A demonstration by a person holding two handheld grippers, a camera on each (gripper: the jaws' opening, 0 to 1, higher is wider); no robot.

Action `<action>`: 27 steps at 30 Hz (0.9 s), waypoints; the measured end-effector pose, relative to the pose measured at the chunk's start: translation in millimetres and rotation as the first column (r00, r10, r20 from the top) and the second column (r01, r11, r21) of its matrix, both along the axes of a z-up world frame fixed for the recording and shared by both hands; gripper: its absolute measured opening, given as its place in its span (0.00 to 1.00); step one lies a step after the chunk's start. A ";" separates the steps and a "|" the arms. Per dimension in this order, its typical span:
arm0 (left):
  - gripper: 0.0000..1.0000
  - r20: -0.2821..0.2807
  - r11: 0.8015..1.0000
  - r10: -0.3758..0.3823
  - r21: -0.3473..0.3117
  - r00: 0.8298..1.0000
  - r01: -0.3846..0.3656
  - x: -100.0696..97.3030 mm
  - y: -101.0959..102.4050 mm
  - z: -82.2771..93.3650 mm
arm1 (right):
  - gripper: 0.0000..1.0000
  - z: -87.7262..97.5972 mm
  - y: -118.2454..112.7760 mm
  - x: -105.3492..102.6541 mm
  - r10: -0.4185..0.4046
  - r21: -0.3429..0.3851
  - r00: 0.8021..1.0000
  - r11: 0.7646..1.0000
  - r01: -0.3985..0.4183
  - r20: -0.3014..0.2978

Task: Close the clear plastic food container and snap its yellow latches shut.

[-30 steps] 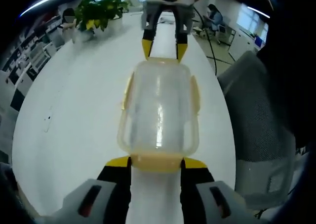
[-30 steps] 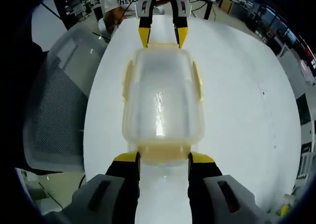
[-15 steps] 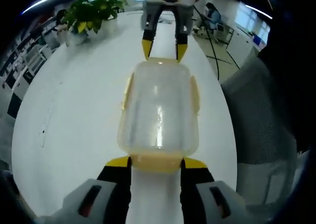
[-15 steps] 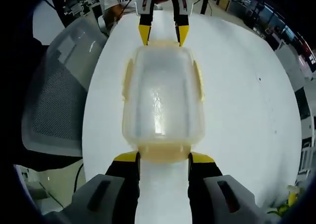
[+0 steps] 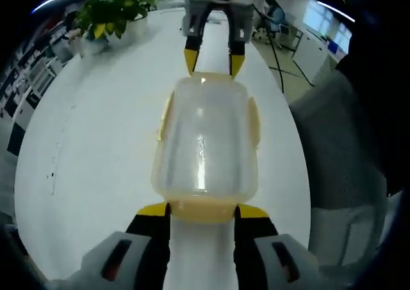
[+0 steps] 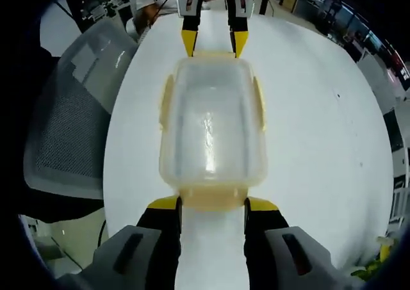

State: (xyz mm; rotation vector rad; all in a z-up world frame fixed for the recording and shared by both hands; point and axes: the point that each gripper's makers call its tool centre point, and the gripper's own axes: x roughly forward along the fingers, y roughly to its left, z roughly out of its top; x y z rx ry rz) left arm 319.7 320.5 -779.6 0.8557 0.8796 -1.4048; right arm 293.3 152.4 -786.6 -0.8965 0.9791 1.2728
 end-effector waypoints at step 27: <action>0.29 0.016 0.999 0.025 0.023 1.000 -0.026 2.0 6.7 -16.3 | 0.09 -11.0 -11.3 0.7 -0.110 0.044 0.994 0.993 0.111 -0.026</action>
